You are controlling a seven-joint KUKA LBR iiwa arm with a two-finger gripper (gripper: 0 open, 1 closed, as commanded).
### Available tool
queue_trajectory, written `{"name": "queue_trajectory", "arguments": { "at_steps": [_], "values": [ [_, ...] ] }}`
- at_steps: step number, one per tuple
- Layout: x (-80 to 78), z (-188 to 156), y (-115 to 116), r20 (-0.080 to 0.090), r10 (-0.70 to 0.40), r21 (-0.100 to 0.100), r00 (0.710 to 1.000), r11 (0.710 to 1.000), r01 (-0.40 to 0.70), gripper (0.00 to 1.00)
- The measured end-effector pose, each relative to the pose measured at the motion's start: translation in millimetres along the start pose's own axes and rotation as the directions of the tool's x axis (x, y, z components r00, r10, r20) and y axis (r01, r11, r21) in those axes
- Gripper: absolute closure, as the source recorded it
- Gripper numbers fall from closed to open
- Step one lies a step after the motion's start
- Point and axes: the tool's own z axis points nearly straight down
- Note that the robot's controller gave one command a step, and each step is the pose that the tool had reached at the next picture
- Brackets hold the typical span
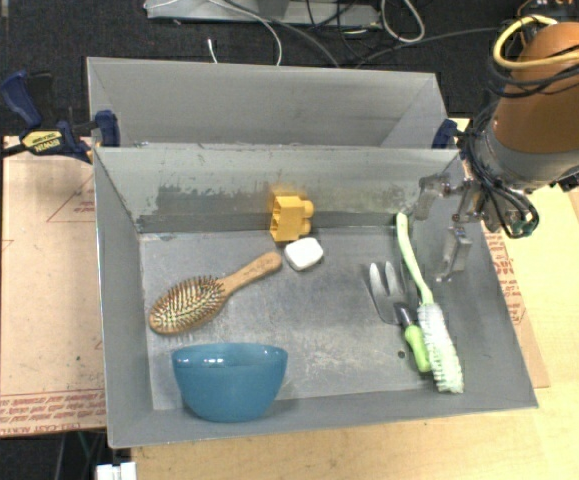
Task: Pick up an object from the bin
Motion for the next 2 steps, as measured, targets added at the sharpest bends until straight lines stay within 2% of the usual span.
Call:
{"name": "queue_trajectory", "arguments": {
  "at_steps": [1,2],
  "values": [
    [-1.2,-5.2,1.0,0.007,-0.004,0.001,1.0,1.0,0.004,0.0],
    [-11.3,90.7,5.2,0.008,-0.323,0.003,0.946,0.946,0.323,0.0]
  ]
}}
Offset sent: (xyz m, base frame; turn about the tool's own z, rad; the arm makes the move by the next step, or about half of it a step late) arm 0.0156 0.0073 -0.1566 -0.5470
